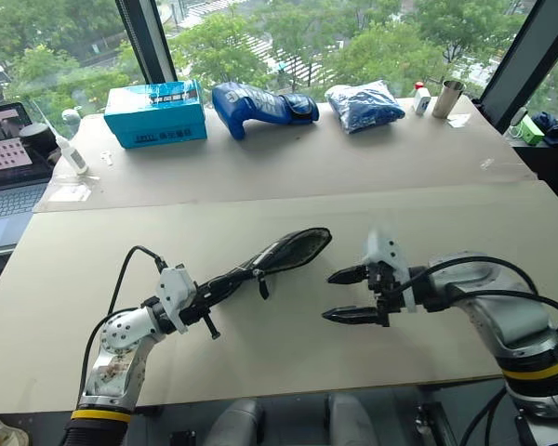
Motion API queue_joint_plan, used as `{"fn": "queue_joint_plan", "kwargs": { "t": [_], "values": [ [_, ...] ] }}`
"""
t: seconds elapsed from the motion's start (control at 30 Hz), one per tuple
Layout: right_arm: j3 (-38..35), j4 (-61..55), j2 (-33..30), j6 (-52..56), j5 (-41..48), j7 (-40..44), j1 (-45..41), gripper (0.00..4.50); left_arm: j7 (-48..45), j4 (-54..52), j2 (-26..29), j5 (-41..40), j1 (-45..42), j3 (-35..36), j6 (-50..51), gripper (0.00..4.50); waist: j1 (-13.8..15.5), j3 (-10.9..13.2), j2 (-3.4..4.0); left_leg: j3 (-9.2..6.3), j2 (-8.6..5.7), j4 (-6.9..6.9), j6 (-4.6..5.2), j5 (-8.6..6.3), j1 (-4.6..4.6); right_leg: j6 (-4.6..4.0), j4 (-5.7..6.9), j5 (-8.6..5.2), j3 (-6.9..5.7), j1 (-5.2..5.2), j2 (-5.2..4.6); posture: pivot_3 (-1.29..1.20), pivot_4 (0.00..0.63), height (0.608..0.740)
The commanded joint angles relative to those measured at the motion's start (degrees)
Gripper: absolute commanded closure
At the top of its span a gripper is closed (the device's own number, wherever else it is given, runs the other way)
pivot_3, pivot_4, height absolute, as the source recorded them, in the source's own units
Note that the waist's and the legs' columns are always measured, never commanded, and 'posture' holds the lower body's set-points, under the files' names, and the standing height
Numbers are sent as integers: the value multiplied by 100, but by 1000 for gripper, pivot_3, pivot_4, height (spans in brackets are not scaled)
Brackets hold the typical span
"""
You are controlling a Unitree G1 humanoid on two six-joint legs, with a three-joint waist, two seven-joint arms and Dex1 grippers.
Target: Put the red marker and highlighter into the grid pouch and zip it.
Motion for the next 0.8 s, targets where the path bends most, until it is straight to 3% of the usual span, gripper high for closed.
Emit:
{"fn": "queue_joint_plan", "kwargs": {
  "t": [0.03, 0.23, 0.43, 0.53, 0.8],
  "values": [
    [478, 134, 576, 394, -140, -722, -367, 511, 39, -104, 2, -131, -53, 101, 13, 4500, 4, 0, 0, 0, -2, 0, -1, 0, -1, 0, 3, 0, 1, -2, -2, 0, 150, 739],
    [510, 987, 1641, 947, -82, -1523, -1258, 511, 34, -142, -17, -43, -1, 36, -38, 4500, -21, 0, 0, -2, -7, 2, -3, 2, 1, -2, 4, 3, 1, -2, -2, 0, 150, 739],
    [395, 842, 1871, 1284, 204, -1604, -1484, 511, 56, -182, -29, -13, 63, 32, -62, 4500, -35, 0, 1, -4, -9, 1, -3, 1, -1, -1, 11, 4, 1, -5, -4, 0, 150, 739],
    [412, 653, 1784, 1396, 382, -1530, -1475, 1145, 63, -202, -25, -8, 93, 36, -65, 4500, -54, 0, 1, -4, -7, 1, -2, 1, -1, -1, 11, 4, 1, -8, -3, 0, 150, 739],
    [338, 457, 1781, 1428, 744, -1561, -1464, 3920, 74, -187, -5, -24, 61, 69, -58, 4500, -56, 0, 1, -4, -7, 0, -2, 1, -1, -1, 12, 4, 1, -10, -1, 0, 150, 739]
  ]
}}
